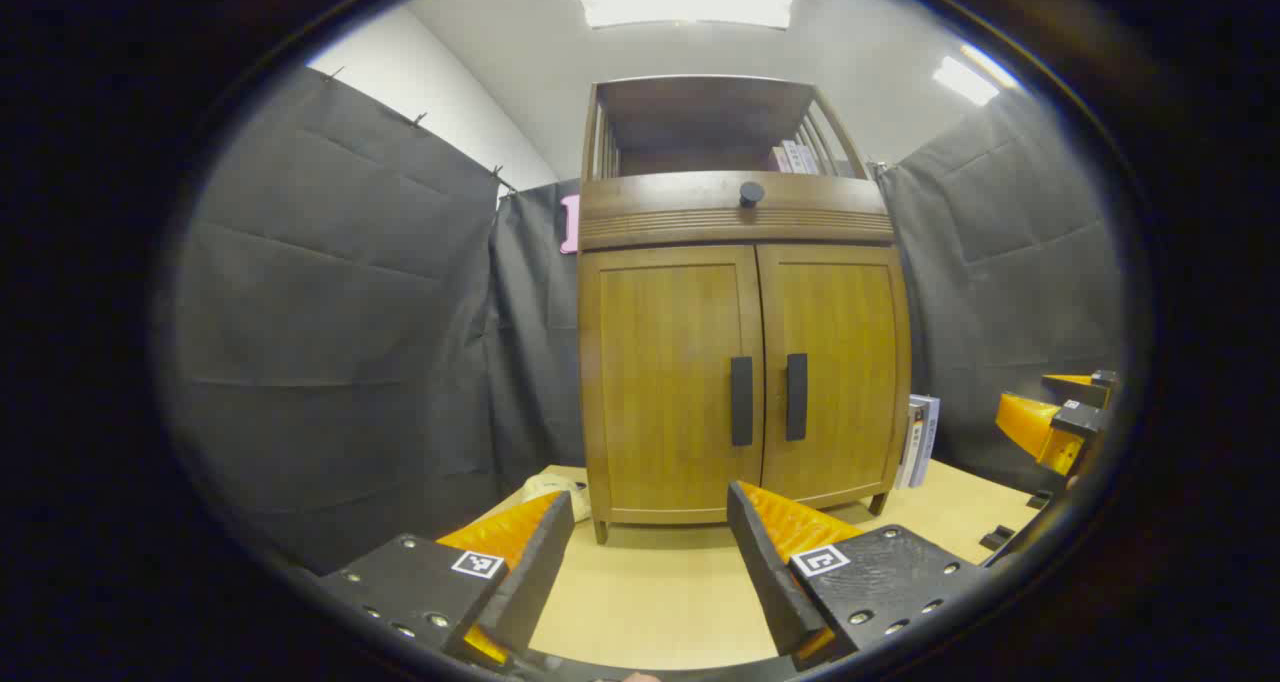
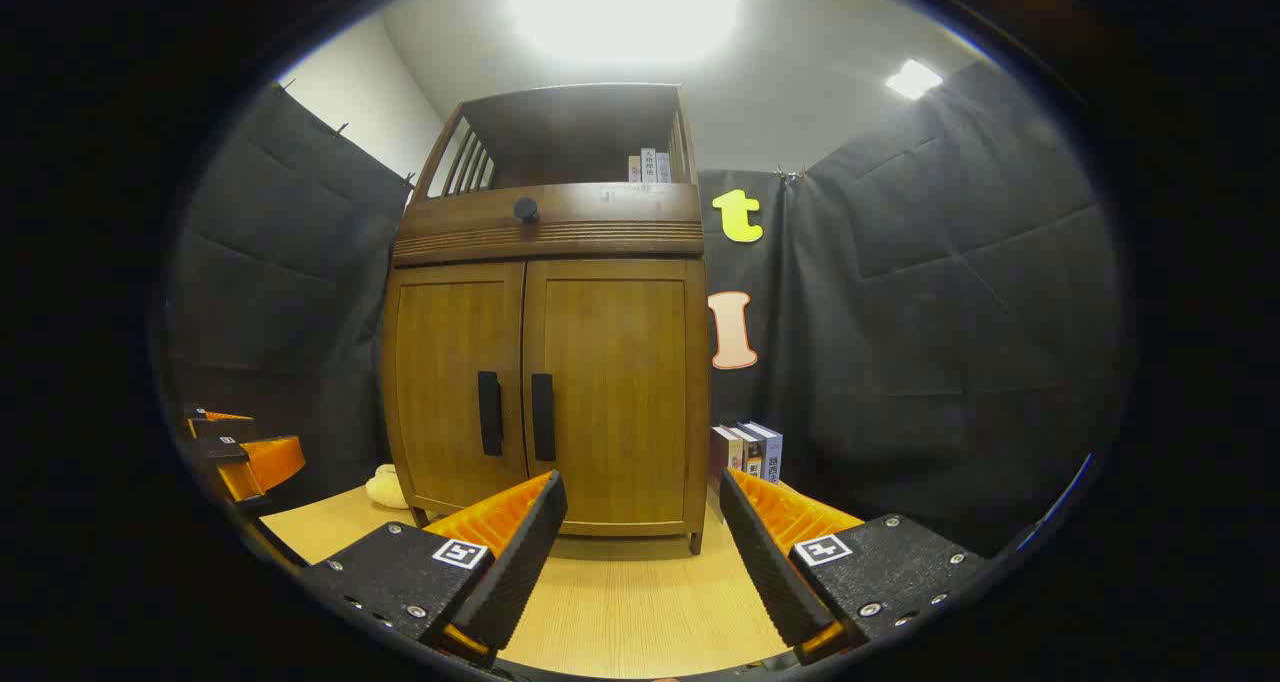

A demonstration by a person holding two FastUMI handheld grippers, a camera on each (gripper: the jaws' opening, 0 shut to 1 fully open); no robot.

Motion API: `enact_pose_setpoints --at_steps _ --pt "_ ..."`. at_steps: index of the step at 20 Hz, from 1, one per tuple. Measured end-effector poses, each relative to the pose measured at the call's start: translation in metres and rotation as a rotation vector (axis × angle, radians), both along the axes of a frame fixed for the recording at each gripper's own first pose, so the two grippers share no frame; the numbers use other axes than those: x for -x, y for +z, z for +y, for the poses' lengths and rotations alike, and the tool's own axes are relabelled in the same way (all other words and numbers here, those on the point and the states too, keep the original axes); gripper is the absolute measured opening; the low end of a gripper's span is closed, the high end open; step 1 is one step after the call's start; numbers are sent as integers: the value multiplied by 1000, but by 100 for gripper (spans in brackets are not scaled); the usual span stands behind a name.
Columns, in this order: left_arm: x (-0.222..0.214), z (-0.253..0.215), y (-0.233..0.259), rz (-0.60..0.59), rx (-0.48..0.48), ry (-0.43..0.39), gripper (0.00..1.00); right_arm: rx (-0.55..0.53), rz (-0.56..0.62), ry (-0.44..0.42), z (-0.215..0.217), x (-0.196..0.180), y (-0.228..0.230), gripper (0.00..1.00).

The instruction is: Open the right door of the double-door shoe cabinet with the right hand, and open the left door with the left hand.

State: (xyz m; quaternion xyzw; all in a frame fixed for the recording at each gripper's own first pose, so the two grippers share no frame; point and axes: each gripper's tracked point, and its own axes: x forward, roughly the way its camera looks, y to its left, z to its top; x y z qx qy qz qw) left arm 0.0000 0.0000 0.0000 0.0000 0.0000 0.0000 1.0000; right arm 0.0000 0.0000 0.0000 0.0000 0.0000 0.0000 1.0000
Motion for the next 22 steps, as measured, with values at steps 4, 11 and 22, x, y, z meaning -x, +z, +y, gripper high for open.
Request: enact_pose_setpoints --at_steps 4,11,22 --pt "1 0 3 -12 -5 3 94 -13 5 15 1 -1 -1 95" --pt "4 -1 8 -30 -14 10 94 -27 23 29 4 -2 -6 95" --pt "3 1 9 -40 -15 28 82 -26 16 52 8 -8 -5 95"
